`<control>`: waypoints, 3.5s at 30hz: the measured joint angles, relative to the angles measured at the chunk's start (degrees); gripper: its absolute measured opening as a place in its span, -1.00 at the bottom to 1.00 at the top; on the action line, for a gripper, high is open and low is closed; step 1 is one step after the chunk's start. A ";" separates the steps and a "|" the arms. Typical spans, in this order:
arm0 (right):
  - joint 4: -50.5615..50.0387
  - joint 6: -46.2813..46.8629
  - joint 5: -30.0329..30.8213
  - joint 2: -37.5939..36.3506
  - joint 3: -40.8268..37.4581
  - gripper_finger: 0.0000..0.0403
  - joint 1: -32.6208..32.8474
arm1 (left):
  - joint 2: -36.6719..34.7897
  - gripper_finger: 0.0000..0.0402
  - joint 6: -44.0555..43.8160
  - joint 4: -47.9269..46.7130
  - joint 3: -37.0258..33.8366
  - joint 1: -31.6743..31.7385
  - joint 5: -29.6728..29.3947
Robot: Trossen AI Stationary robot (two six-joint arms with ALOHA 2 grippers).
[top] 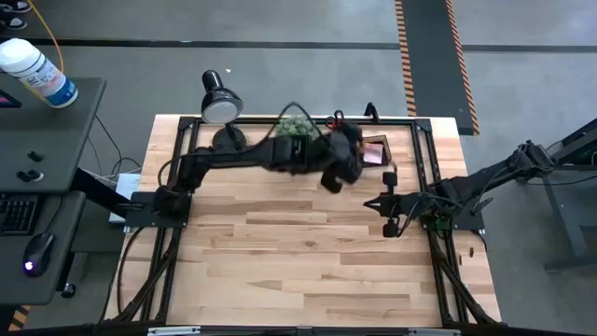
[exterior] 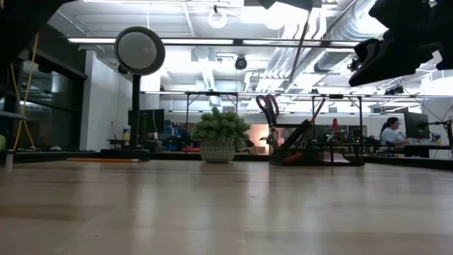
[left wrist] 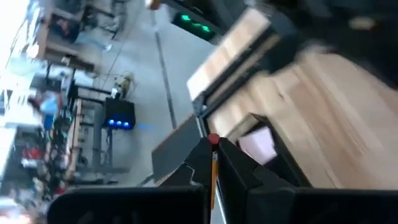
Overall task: Pick and place office supplies into organizer
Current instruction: Put the bottom orange pencil into the black desk organizer, then put the orange pencil into the black desk organizer
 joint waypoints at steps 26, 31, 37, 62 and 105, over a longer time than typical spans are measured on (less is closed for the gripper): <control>3.69 -2.74 0.58 0.12 -0.26 -1.00 1.90 | 3.02 -1.00 -27.88 1.65 -0.02 15.93 19.96; 3.75 -2.74 0.62 0.12 -0.26 -1.00 1.90 | 3.83 -1.00 -28.03 1.97 0.03 16.64 20.18; 3.78 -2.74 0.66 0.12 -0.26 -1.00 1.90 | 5.62 -1.00 -29.53 1.21 -0.08 18.16 21.25; 3.74 -2.74 0.60 0.10 -0.23 -1.00 1.90 | 11.58 -1.00 -35.09 3.81 -0.07 22.91 27.06; 0.48 -0.82 0.03 0.12 -0.21 -1.00 1.90 | 7.53 -0.54 -29.10 -15.95 -0.02 22.25 26.80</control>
